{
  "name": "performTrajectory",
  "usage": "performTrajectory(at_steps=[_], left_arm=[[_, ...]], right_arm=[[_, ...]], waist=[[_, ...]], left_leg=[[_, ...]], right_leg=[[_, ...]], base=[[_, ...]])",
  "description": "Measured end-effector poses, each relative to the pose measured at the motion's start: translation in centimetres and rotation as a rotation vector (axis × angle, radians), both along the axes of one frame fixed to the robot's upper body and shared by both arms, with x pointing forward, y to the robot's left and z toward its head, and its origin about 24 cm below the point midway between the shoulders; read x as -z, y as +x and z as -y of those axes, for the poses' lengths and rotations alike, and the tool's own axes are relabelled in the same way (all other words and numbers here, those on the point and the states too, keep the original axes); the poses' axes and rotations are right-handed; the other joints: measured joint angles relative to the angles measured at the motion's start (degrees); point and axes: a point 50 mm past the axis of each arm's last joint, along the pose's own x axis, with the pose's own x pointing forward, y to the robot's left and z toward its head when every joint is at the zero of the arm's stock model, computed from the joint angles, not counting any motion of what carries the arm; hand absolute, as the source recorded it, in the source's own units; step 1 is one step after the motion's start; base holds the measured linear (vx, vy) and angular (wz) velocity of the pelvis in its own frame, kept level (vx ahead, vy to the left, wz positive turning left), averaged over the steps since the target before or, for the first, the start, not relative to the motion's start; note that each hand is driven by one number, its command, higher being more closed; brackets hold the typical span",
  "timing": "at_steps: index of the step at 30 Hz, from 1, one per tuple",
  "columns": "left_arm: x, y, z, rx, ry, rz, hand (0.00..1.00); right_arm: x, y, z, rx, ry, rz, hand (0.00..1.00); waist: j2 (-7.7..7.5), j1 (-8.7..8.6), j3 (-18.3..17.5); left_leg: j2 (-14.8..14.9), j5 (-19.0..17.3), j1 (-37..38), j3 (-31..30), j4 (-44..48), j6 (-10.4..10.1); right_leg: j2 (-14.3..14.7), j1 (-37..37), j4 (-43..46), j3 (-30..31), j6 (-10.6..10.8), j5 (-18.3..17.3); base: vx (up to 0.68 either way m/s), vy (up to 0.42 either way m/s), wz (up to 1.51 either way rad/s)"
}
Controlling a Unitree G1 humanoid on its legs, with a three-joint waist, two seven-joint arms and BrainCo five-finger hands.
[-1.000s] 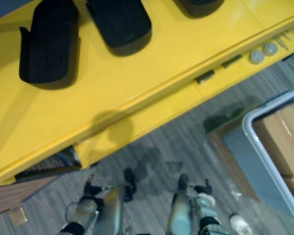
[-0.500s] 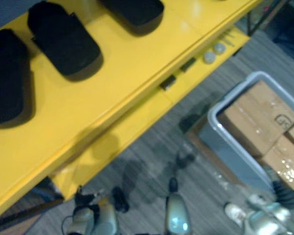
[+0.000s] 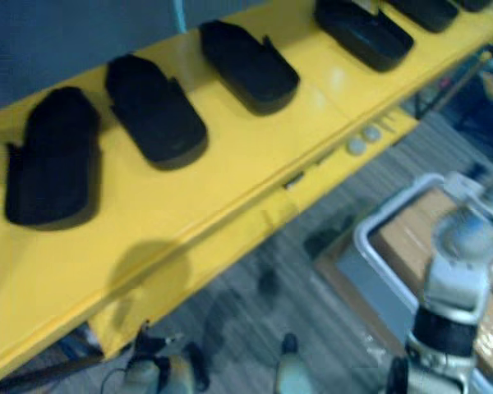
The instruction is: Walk over and take plastic housings, then place them on the shelf
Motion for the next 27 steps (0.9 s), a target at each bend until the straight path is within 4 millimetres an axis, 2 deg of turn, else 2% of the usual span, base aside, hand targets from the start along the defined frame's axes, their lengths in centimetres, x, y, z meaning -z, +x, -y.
performTrajectory(at_steps=[2,5,6,7,8,9,11,12,13,14,16,18,21,25,27], left_arm=[[-0.1,0.1,0.0,-0.020,-0.014,0.013,0.00],[0.0,-0.2,-0.4,-0.083,-0.034,0.024,0.00],[0.1,-0.5,-0.8,-0.128,-0.043,0.021,0.00],[0.4,-1.4,-1.2,-0.170,-0.051,-0.002,0.00],[0.5,-1.9,-1.5,-0.195,-0.050,-0.017,0.00],[1.0,-3.7,-2.4,-0.301,-0.067,-0.048,0.00],[1.2,-5.1,-2.7,-0.383,-0.076,-0.063,0.00],[1.3,-5.7,-3.0,-0.435,-0.085,-0.071,0.00],[1.4,-6.3,-3.5,-0.506,-0.093,-0.069,0.00],[1.7,-7.3,-3.0,-0.570,-0.112,-0.085,0.00],[2.3,-8.9,-1.6,-0.614,-0.149,-0.141,0.00],[2.7,-9.9,-0.2,-0.623,-0.182,-0.187,0.00],[2.4,-8.9,-0.6,-0.572,-0.163,-0.156,0.00],[1.3,-5.1,-0.7,-0.376,-0.115,-0.065,0.00],[0.4,-3.2,-0.9,-0.238,-0.053,-0.009,0.00]], right_arm=[[-0.4,1.4,-2.3,-0.093,-0.072,-0.038,0.00],[-0.6,2.8,-4.3,-0.162,-0.090,-0.077,0.00],[-0.5,3.3,-5.2,-0.199,-0.077,-0.087,0.00],[-0.2,3.5,-6.2,-0.241,-0.070,-0.098,0.00],[-0.1,3.5,-6.7,-0.258,-0.072,-0.102,0.00],[0.2,4.0,-8.4,-0.324,-0.073,-0.124,0.00],[0.3,4.4,-10.2,-0.384,-0.079,-0.141,0.00],[0.6,4.4,-11.1,-0.412,-0.094,-0.153,0.00],[1.1,4.4,-11.5,-0.425,-0.113,-0.170,0.00],[1.3,4.4,-11.8,-0.436,-0.115,-0.186,0.00],[1.9,4.4,-11.9,-0.443,-0.110,-0.209,0.00],[2.6,4.5,-11.8,-0.440,-0.108,-0.239,0.00],[3.0,4.1,-12.1,-0.465,-0.124,-0.247,0.00],[3.0,3.6,-12.8,-0.507,-0.147,-0.243,0.00],[3.0,3.1,-12.9,-0.518,-0.148,-0.236,0.00]], waist=[[0.70,1.16,-0.1],[1.01,2.96,0.0],[1.63,3.94,0.4],[2.06,4.37,0.7],[1.77,4.41,0.9],[2.00,6.30,1.8],[1.88,6.93,2.1],[2.10,6.91,2.2],[2.62,6.35,2.6],[3.68,6.41,3.1],[4.16,5.67,3.7],[4.08,5.62,3.8],[3.74,5.55,4.0],[3.58,5.19,4.0],[3.48,4.44,4.1]], left_leg=[[-2.4,3.4,-1.2,-5.5,-4.1,0.4],[-4.2,6.1,-1.8,-11.3,-6.9,0.5],[-4.1,6.4,-1.7,-13.9,-6.9,0.5],[-4.7,6.4,-1.6,-16.6,-6.8,0.4],[-5.3,6.4,-1.4,-18.0,-6.8,0.4],[-6.1,6.6,-0.9,-19.8,-6.9,0.1],[-6.1,7.1,-1.2,-21.0,-6.9,-0.7],[-6.5,7.5,-2.6,-22.0,-6.5,-1.3],[-6.3,8.1,-4.7,-21.7,-5.9,-2.4],[-3.2,9.5,-5.8,-16.6,-6.9,-2.7],[1.6,10.0,-4.5,-7.8,-5.5,-2.7],[1.8,9.9,-3.6,-8.3,-5.9,-2.8],[0.9,9.2,-3.9,-9.7,-5.2,-3.8],[-0.2,9.2,-3.9,-8.3,-5.5,-4.1],[0.1,8.6,-4.3,-6.5,-4.3,-3.2]], right_leg=[[-1.0,1.4,0.0,-5.0,-0.2,0.3],[-1.4,3.3,1.6,-9.7,-0.3,0.2],[-1.4,2.4,6.3,-9.9,-0.8,-0.8],[-1.4,1.0,11.7,-7.3,-3.2,-4.6],[-1.5,0.8,13.4,-5.5,-3.2,-6.7],[-1.5,-2.1,17.2,-2.6,-4.5,-10.9],[-1.4,-4.4,17.0,-3.3,-5.4,-12.1],[-1.6,-5.5,15.2,-5.0,-5.7,-11.2],[-1.9,-5.9,15.2,-7.9,-3.9,-12.1],[-1.2,-6.0,15.0,-10.9,-4.4,-12.1],[-0.3,-5.6,15.8,-12.6,-4.8,-12.1],[-0.2,-5.3,16.7,-12.6,-5.0,-12.2],[-0.7,-5.2,16.1,-12.4,-5.0,-12.2],[-1.4,-5.9,14.2,-10.5,-4.1,-10.2],[-0.8,-6.2,12.1,-8.4,-3.7,-7.9]], base=[[0.01,-0.007,1.47],[0.05,-0.005,1.33],[0.07,-0.023,1.10],[0.07,-0.045,1.17],[0.05,-0.124,1.22],[0.02,-0.148,0.81],[-0.02,-0.185,0.55],[-0.09,-0.246,1.06],[-0.14,-0.276,1.25],[-0.12,-0.216,1.06],[-0.04,-0.178,0.50],[-0.01,-0.065,0.20],[-0.04,0.059,0.01],[-0.04,0.128,-0.17],[-0.05,0.121,-0.49]])
